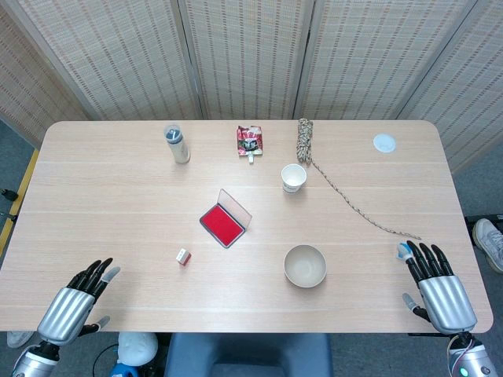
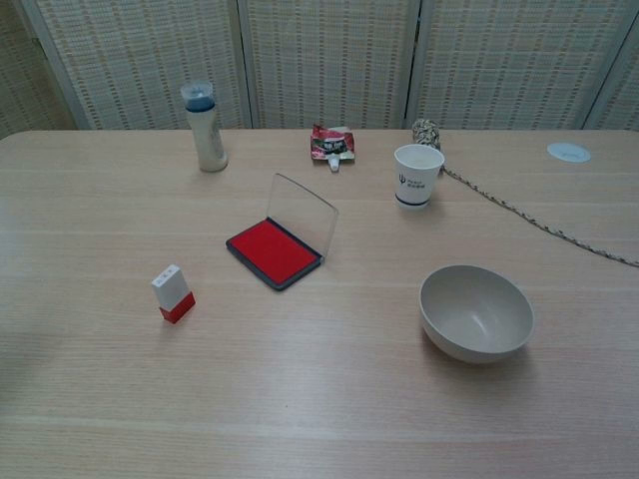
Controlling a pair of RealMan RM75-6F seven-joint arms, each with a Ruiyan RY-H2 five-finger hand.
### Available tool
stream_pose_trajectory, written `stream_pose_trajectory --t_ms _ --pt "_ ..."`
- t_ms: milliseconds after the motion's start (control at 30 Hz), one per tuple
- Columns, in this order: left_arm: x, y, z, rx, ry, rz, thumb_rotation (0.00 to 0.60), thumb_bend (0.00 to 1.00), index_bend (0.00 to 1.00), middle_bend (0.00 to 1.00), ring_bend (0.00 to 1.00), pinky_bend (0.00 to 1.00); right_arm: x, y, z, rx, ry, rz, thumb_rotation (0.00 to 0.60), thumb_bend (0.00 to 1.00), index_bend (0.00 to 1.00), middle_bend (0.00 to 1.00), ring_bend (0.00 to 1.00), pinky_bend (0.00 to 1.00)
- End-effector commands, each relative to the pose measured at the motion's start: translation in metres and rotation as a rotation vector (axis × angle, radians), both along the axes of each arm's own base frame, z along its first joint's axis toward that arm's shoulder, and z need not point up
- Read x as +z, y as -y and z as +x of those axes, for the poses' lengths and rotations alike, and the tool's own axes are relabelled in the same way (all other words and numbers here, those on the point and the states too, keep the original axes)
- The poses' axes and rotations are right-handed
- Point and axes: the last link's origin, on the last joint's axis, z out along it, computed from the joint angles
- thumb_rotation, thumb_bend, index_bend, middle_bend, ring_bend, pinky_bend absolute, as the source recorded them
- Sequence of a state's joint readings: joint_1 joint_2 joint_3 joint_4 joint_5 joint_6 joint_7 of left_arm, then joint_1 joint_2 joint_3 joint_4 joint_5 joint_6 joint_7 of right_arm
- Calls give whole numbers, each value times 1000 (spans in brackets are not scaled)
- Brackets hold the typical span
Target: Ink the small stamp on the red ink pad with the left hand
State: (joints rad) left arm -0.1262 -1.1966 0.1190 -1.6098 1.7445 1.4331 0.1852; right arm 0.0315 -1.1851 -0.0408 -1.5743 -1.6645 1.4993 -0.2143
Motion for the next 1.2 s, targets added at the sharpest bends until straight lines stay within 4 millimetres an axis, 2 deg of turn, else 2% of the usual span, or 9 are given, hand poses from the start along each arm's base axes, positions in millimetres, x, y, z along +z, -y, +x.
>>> stream_pose_trajectory --t_ms 33,433,500,533,600,700,833,1033,1200 --pt "0 0 0 1 -7 1 600 205 0 21 0 234 -1 0 1 6 -1 2 600 266 0 0 0 0" --pt "-3 13 9 -56 -7 -16 600 205 0 62 2 233 1 -9 8 47 24 19 600 266 0 0 0 0" --pt "-3 10 17 -96 -15 -39 600 205 0 344 165 272 3 -11 8 47 30 15 600 267 0 0 0 0" --pt "-3 9 20 -107 -15 -59 600 205 0 548 331 346 3 -11 8 46 33 14 600 267 0 0 0 0" --pt "-4 0 31 -145 -11 -110 600 205 3 815 595 527 4 -11 8 49 31 13 600 267 0 0 0 0" --pt "-10 -18 48 -208 -19 -148 600 204 96 983 820 727 5 -12 10 61 36 11 600 266 0 0 0 0" --pt "-25 -42 67 -202 -15 -259 600 205 202 1000 939 849 5 -10 11 68 39 9 600 267 0 0 0 0" --pt "-43 -78 101 -188 -20 -348 600 204 300 1000 979 893 5 -5 9 53 41 20 600 266 0 0 0 0" --pt "-53 -108 124 -167 -59 -369 600 207 308 1000 988 899 6 -4 8 46 45 21 600 266 0 0 0 0"
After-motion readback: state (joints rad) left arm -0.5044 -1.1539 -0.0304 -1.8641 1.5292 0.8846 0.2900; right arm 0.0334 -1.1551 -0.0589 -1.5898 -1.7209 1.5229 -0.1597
